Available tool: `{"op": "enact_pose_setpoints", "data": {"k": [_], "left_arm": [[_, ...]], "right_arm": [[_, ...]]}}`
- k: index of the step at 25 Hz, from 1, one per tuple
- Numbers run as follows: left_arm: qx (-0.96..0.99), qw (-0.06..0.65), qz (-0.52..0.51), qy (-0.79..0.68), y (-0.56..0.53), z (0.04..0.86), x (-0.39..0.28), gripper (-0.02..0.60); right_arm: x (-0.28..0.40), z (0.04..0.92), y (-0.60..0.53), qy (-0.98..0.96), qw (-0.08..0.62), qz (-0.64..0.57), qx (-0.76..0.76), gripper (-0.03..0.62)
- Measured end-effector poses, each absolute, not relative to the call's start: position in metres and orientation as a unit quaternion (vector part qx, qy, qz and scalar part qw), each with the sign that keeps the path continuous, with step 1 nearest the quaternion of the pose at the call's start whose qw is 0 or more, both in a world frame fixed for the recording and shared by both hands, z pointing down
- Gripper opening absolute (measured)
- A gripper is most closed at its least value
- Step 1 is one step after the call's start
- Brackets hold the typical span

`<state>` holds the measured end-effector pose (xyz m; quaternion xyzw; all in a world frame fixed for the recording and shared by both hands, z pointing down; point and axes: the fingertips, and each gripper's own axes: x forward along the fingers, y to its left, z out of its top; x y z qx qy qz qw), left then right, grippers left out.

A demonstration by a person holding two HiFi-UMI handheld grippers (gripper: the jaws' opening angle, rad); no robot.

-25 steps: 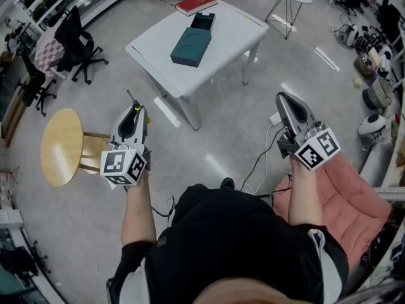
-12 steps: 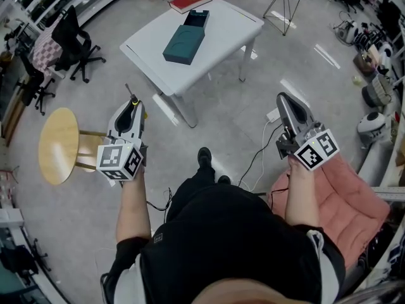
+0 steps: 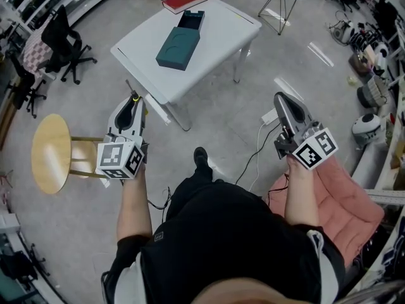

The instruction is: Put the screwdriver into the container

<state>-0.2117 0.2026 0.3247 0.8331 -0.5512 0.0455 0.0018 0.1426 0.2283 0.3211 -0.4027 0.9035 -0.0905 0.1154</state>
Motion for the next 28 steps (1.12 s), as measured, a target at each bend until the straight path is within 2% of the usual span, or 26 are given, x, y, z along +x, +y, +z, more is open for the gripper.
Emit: {"op": "enact_pose_setpoints", "data": {"k": [14,28], "left_arm": [[0.846,0.020,0.037,-0.531,0.057,0.337,-0.228,0.081],[0.854,0.042,0.025,-0.518,-0.035,0.356,-0.284,0.081]], "right_arm": [[0.115,0.325,0.092,0.897,0.092,-0.101,-0.421,0.031],[0.061,0.312,-0.006,0.892,0.060,-0.091,-0.438,0.031]]}}
